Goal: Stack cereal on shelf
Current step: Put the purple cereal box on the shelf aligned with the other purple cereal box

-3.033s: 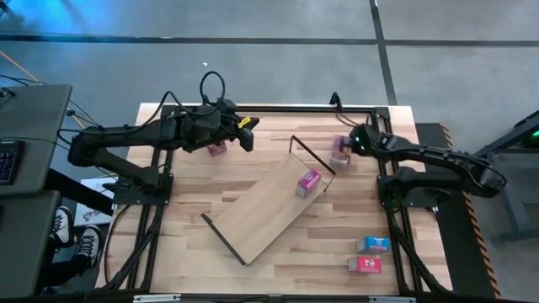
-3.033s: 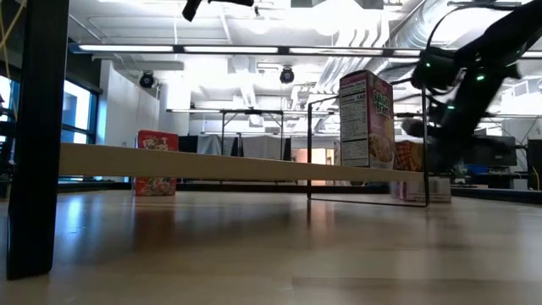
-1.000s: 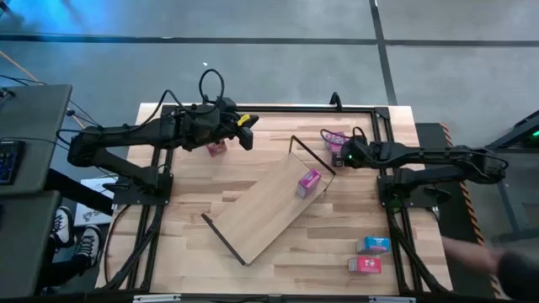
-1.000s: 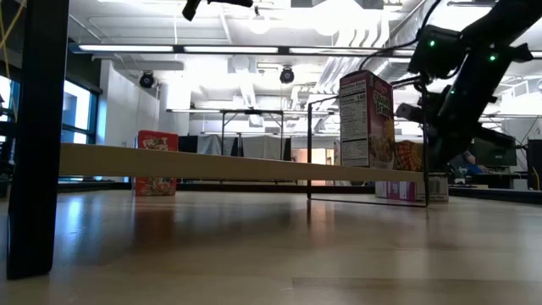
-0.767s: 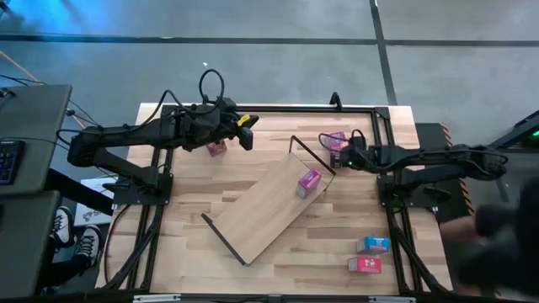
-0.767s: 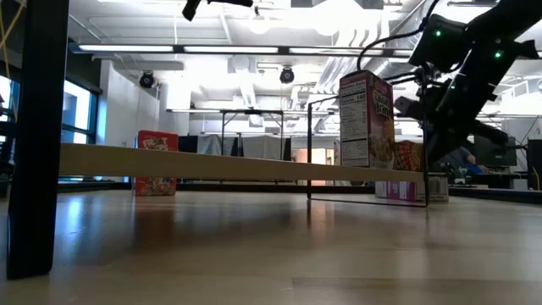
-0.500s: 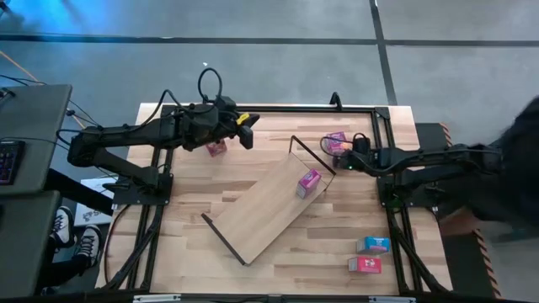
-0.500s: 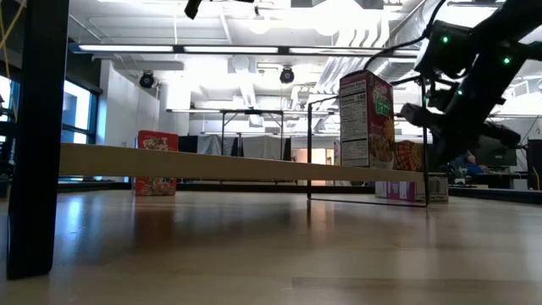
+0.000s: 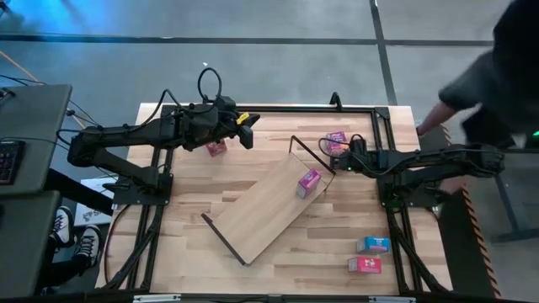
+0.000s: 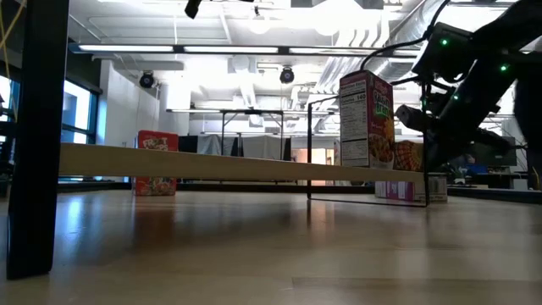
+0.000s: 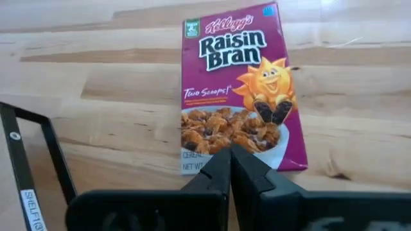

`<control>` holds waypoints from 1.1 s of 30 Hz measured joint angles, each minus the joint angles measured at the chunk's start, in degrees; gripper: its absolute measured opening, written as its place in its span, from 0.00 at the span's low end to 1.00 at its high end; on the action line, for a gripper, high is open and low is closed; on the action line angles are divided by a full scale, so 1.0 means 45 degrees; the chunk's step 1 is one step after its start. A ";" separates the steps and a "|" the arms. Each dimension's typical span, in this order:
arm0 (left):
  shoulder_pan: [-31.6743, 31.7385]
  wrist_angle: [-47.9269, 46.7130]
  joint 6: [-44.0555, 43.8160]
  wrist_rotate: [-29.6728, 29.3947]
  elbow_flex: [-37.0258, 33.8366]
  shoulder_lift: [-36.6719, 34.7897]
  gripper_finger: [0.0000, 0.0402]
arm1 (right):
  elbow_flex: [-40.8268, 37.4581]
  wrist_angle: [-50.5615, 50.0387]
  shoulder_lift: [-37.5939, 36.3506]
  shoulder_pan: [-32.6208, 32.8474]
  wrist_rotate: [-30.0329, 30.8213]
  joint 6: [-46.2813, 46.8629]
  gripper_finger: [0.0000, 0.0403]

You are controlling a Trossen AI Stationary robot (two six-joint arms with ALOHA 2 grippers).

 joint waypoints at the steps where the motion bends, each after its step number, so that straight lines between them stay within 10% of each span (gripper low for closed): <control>1: 0.0000 0.0001 -0.0063 0.0000 0.0000 0.0000 0.00 | 0.0000 -0.0034 0.0000 0.0000 0.0012 -0.0038 0.00; 33: 0.0005 -0.0010 -0.0089 0.0027 -0.0001 0.0000 0.00 | 0.0005 -0.0044 0.0044 -0.0838 -0.1665 -0.1127 0.00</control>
